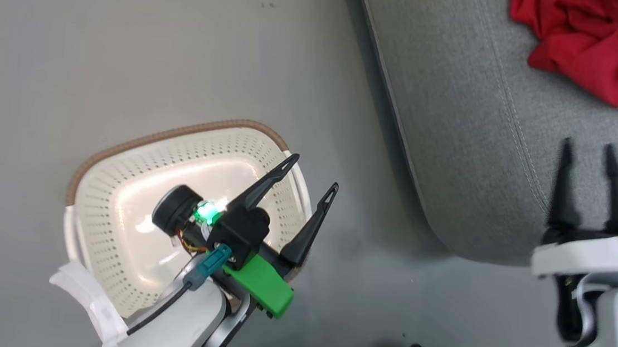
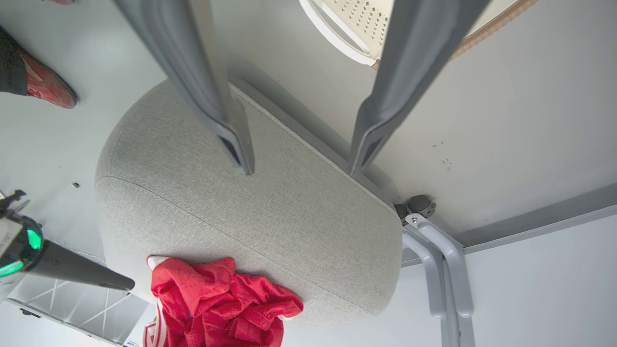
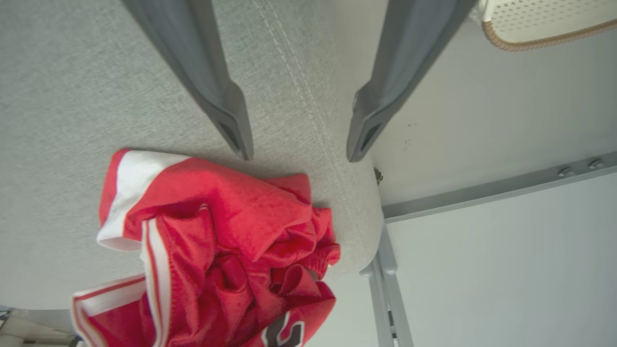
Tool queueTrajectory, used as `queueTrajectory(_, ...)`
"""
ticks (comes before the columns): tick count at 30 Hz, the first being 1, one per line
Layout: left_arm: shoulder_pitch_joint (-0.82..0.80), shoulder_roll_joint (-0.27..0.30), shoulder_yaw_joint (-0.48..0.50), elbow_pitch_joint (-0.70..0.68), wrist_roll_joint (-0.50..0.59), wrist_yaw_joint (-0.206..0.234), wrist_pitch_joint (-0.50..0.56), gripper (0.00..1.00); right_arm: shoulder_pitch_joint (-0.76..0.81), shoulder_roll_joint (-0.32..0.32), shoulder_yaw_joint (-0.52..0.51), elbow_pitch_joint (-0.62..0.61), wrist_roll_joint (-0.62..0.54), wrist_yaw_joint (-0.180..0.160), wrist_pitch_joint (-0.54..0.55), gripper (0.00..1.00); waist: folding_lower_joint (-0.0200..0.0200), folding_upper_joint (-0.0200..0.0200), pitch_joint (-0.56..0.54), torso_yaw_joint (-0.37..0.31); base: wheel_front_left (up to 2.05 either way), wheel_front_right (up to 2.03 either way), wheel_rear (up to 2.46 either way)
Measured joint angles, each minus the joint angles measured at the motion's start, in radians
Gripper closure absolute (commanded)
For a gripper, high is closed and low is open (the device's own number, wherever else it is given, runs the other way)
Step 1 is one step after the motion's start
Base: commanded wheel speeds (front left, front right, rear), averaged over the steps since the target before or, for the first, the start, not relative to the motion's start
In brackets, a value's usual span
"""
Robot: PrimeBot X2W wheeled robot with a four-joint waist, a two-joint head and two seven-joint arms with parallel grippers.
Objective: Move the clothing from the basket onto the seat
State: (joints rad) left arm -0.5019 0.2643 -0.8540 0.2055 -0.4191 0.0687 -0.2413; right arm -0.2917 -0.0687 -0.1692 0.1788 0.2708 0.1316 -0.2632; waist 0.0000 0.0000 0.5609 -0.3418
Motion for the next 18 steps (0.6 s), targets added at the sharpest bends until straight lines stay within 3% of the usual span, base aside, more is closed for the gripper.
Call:
queueTrajectory(4, 0.058, -0.042, 0.063, 0.047, -0.024, 0.017, -0.017, 0.0, 0.063, 0.012, 0.126, -0.016, -0.017, 0.0, 0.0, 0.0, 0.0, 0.0, -0.072, 0.04, 0.0, 0.0, 0.0)
queueTrajectory(7, 0.115, -0.073, 0.155, 0.002, -0.001, 0.029, -0.021, 0.0, 0.098, 0.016, 0.194, -0.022, -0.02, 0.0, 0.0, 0.0, 0.0, 0.0, -0.125, 0.078, 0.0, 0.0, 0.0)
queueTrajectory(18, 0.418, -0.117, 0.484, -0.141, 0.181, 0.0, -0.023, 0.0, 0.17, -0.002, 0.296, -0.027, -0.03, 0.0, 0.0, 0.0, 0.0, 0.0, -0.332, 0.211, 0.0, 0.0, 0.0)
